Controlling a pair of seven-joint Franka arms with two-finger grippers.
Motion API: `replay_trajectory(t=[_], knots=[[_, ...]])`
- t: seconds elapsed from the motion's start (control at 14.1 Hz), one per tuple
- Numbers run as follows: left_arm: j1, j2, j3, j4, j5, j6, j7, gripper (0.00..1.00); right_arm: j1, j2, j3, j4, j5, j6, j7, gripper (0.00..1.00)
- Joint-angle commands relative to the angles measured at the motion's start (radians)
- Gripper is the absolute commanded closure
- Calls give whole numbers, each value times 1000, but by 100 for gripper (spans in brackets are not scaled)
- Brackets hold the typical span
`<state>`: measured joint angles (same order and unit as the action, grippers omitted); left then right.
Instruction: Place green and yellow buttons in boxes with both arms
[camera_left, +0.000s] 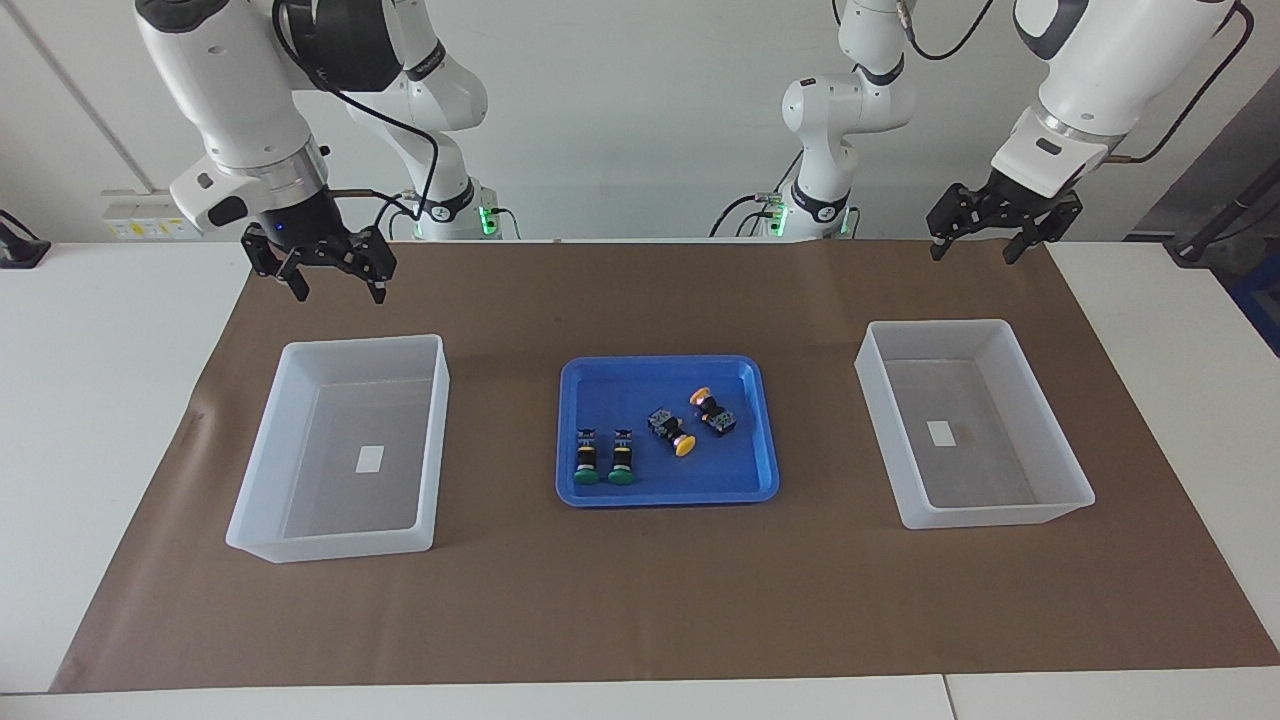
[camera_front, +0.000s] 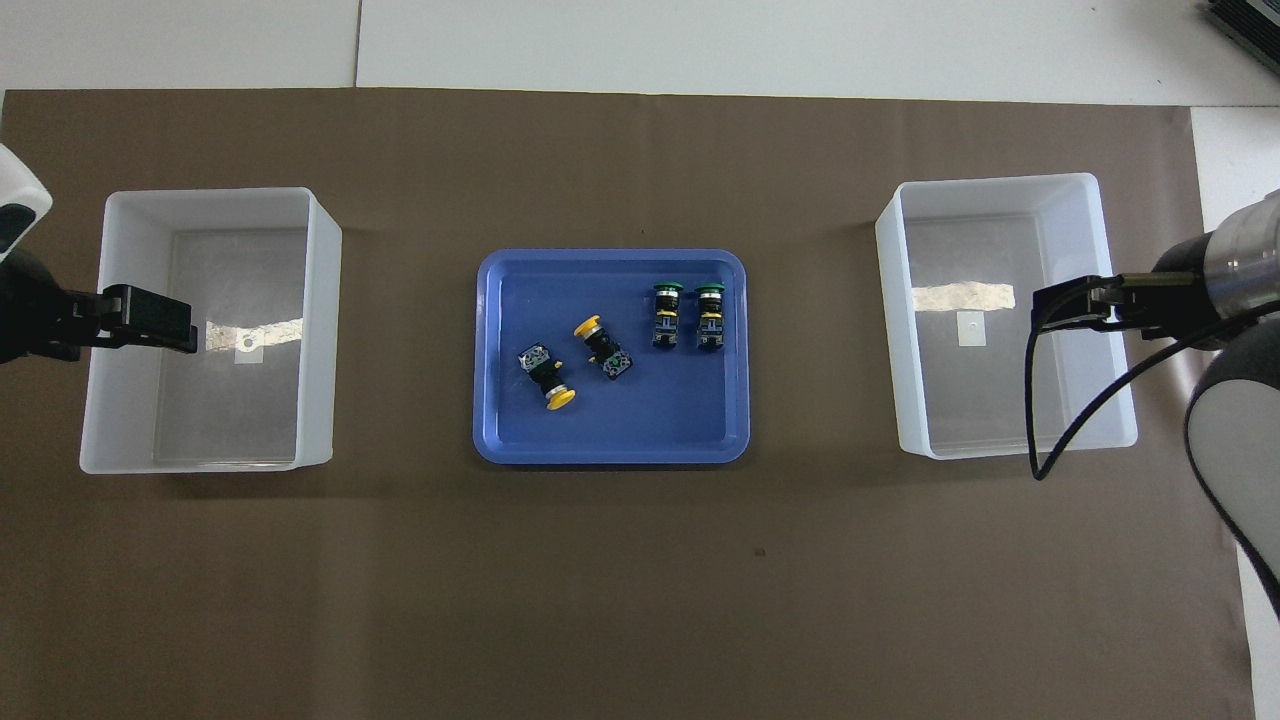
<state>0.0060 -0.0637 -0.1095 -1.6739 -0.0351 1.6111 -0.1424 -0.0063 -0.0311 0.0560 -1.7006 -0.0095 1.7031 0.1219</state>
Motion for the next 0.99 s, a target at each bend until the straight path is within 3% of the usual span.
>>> replay_trajectory(t=[0.0, 0.21, 0.35, 0.71, 0.92], knots=[[-66, -82, 1, -147, -5, 121, -172, 0, -18, -27, 4, -28, 22, 6, -13, 0], [-87, -67, 1, -161, -5, 168, -288, 0, -17, -26, 4, -27, 16, 13, -10, 0], [-124, -44, -1, -181, -5, 231, -495, 0, -20, -16, 4, -25, 6, 21, -11, 0], [-285, 111, 1, -181, -5, 398, -964, 0, -1, 54, 7, 7, 2, 76, -2, 0], [-311, 160, 1, -242, -2, 521, -1025, 0, 18, 98, 16, 13, 3, 123, 62, 0]])
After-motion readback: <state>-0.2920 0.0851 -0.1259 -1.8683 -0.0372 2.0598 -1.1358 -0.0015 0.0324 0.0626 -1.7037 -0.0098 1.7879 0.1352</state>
